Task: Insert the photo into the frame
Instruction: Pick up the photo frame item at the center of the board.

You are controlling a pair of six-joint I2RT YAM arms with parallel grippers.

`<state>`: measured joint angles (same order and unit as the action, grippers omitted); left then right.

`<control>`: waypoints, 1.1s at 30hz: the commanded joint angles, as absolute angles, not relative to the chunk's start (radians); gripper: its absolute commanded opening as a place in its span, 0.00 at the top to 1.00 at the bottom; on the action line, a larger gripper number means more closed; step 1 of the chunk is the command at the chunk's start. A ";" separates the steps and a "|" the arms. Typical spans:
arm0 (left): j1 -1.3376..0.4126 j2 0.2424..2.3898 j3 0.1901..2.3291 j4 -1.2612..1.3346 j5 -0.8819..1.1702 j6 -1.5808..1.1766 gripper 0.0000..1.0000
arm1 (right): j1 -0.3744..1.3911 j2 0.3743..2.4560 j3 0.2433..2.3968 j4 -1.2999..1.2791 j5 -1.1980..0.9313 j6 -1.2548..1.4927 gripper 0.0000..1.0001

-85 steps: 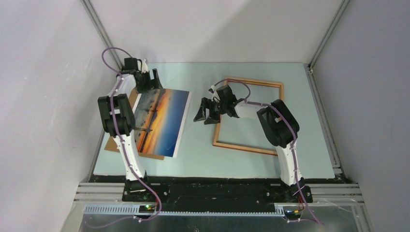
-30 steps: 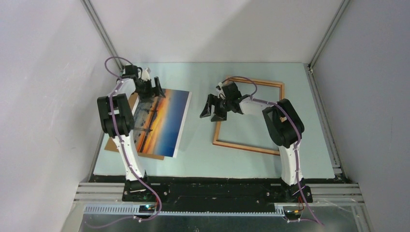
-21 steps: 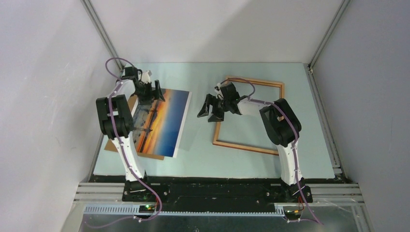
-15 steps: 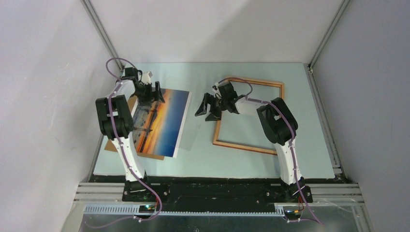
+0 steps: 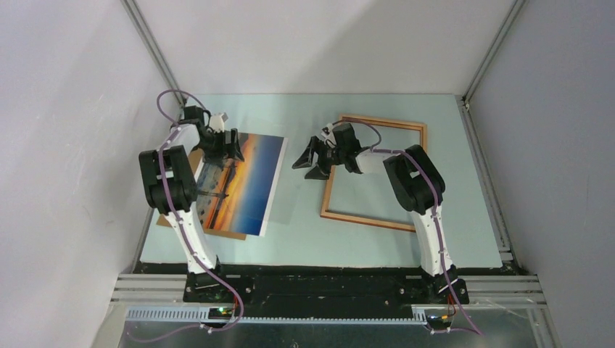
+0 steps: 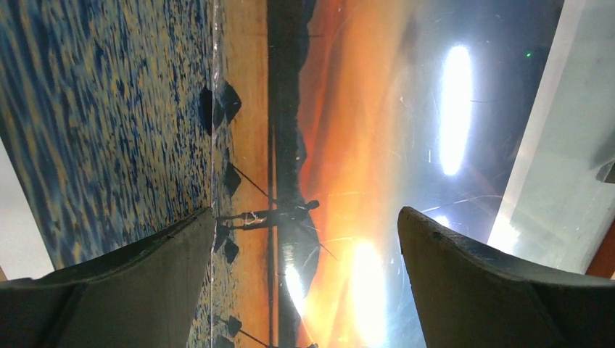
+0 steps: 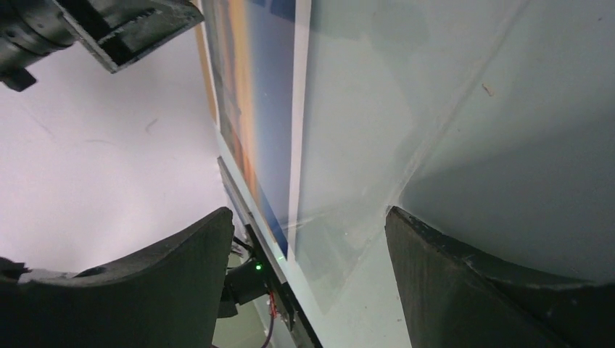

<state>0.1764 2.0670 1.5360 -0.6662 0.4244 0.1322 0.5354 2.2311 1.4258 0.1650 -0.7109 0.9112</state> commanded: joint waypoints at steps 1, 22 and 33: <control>0.170 2.025 1.496 -0.722 0.459 0.159 0.02 | 0.530 2.254 1.377 0.381 -0.769 0.996 0.20; 0.170 1.953 1.430 -0.721 0.525 0.187 0.02 | 0.527 2.224 1.349 0.512 -0.824 0.978 0.40; 0.146 1.870 1.369 -0.722 0.606 0.214 0.02 | 0.521 2.230 1.385 0.419 -0.801 0.943 0.60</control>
<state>0.1661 1.9545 1.3880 -0.7124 0.5430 0.1761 0.5251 2.2337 1.3407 0.4286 -0.8089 0.9737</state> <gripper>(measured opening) 0.985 0.434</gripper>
